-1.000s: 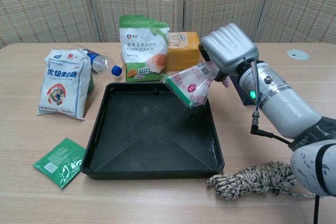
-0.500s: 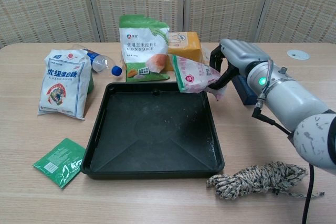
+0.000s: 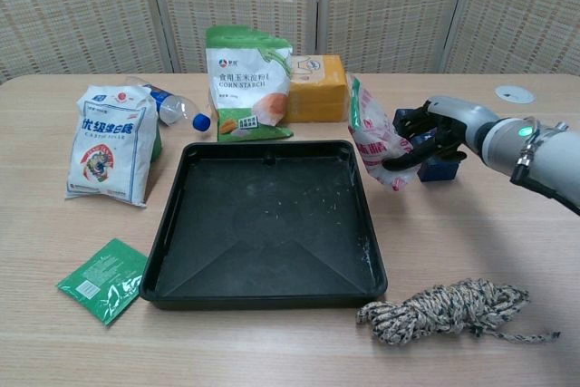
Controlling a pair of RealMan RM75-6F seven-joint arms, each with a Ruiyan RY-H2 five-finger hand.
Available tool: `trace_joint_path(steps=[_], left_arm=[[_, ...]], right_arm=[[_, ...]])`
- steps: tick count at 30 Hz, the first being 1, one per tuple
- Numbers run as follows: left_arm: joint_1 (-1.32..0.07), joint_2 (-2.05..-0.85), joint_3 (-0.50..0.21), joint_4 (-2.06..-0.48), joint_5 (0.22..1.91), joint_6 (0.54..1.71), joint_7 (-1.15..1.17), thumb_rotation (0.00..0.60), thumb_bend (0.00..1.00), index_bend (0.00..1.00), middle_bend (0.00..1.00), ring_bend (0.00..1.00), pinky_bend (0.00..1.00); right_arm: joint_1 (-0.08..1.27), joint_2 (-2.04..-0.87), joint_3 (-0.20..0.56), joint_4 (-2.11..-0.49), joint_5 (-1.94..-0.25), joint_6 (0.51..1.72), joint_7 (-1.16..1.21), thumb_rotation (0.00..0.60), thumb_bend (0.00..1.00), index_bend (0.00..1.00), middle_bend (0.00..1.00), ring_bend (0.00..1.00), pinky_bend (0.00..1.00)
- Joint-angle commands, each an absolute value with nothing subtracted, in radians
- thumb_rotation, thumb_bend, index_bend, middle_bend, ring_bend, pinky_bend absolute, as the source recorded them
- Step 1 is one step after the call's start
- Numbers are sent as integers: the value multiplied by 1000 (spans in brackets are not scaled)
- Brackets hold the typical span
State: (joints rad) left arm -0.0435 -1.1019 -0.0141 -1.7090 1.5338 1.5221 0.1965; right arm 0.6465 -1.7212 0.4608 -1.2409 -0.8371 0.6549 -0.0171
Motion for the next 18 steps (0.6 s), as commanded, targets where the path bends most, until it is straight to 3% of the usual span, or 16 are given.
trace_joint_path(steps=[1, 8, 18], left_arm=[[-45, -1102, -12, -1718, 1539, 1522, 206, 600, 322, 8, 75, 40, 0], [-46, -1098, -11, -1738, 1542, 1522, 228, 600, 323, 7, 75, 40, 0], [-48, -1095, -9, -1759, 1544, 1519, 251, 600, 323, 7, 75, 39, 0]], right_arm=[[613, -1656, 481, -1247, -833, 483, 167, 600, 428, 837, 623, 1000, 978], [593, -1667, 491, -1170, -972, 408, 345, 600, 428, 810, 600, 1000, 978], [602, -1702, 479, -1064, -1148, 366, 526, 600, 428, 679, 498, 1000, 974]])
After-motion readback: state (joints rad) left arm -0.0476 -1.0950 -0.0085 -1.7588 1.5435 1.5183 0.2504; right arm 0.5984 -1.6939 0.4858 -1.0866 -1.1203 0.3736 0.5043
